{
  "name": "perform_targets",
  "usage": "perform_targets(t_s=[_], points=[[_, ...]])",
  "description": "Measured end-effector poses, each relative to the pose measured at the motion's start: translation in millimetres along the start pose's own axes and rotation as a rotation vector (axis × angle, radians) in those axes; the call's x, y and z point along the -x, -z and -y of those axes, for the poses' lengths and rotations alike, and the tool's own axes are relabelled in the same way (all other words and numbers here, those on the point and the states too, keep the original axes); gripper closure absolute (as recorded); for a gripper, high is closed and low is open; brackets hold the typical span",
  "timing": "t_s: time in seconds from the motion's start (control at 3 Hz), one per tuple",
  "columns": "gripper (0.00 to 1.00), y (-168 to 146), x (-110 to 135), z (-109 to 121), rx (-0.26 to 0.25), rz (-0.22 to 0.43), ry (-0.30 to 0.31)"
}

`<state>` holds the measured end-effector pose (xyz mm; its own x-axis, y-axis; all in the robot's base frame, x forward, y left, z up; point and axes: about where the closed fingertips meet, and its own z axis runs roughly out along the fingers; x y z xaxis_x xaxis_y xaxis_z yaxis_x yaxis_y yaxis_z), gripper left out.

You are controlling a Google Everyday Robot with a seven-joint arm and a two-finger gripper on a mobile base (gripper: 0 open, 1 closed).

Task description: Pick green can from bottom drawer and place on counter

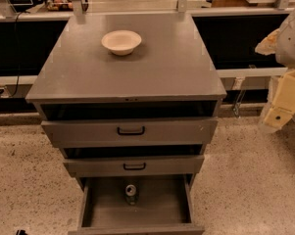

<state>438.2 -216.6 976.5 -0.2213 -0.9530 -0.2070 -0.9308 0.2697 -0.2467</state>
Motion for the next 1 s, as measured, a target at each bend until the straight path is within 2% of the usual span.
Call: perform_targets(t_s=[0.33, 0.67, 1.0], points=[[0.0, 0, 0, 0, 0.0, 0.0, 0.0], [0.0, -38, -10, 4, 0.04, 0.046, -0.033], [0.0, -104, -9, -29, 0.118, 0.186, -0.059]])
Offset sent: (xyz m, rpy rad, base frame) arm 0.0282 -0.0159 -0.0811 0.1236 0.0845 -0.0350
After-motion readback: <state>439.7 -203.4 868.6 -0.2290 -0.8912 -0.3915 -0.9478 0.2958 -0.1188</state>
